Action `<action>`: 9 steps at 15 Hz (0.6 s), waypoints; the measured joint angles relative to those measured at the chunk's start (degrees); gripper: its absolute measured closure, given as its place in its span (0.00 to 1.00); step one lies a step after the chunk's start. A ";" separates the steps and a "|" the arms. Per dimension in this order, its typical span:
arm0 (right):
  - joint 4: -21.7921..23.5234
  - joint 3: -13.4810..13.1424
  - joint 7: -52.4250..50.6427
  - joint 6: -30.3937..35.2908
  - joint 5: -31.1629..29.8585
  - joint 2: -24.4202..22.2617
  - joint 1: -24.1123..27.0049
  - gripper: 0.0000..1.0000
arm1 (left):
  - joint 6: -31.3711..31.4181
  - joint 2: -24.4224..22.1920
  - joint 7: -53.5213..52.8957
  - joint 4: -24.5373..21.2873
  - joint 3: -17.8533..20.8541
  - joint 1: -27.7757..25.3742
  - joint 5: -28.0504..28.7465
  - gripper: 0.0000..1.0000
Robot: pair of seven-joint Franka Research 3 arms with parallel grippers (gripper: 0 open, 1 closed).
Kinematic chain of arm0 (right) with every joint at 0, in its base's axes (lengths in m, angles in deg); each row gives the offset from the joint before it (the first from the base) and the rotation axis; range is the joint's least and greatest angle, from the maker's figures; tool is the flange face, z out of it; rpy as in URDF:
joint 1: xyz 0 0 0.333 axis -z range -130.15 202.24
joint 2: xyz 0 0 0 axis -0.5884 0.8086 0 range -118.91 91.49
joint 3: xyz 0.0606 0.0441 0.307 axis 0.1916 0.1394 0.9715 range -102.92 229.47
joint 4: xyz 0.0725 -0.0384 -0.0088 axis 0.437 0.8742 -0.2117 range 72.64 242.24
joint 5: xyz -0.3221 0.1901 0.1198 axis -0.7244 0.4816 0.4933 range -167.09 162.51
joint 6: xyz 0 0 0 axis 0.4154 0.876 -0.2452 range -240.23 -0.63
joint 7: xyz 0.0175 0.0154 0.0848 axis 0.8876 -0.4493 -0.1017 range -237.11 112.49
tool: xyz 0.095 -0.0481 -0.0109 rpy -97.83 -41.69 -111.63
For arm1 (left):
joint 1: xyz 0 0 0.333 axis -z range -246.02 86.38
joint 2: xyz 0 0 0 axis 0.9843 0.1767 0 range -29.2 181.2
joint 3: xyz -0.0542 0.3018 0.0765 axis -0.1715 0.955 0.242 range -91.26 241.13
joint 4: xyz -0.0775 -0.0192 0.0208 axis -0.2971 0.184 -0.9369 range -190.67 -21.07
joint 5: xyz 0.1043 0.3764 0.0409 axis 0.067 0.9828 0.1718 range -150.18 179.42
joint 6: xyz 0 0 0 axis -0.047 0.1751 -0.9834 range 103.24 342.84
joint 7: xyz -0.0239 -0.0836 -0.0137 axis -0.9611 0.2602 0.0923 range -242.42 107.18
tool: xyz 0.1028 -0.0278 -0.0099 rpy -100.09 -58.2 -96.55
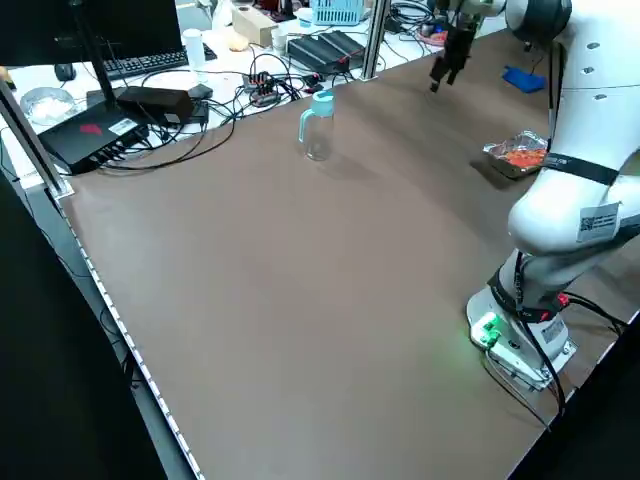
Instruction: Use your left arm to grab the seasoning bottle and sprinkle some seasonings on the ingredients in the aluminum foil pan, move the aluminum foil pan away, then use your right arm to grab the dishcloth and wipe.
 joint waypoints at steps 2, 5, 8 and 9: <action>0.00 -0.01 -0.60 -4.19 0.00 2.32 0.79 0.03 | 0.00 -0.03 -3.79 1.37 0.03 -2.40 0.96 0.00; 0.00 0.00 -0.90 -8.09 -0.05 4.63 0.91 0.09 | -1.23 -0.73 -13.55 2.22 0.02 -7.51 1.00 0.00; 0.01 -0.02 -1.03 -9.83 -0.08 5.94 0.92 0.09 | -6.02 -1.26 -19.33 4.23 0.00 -9.52 1.00 0.00; 0.01 -0.06 -1.05 -10.21 -0.09 6.40 0.92 0.10 | -8.32 -1.33 -20.84 5.62 0.00 -9.84 1.00 0.00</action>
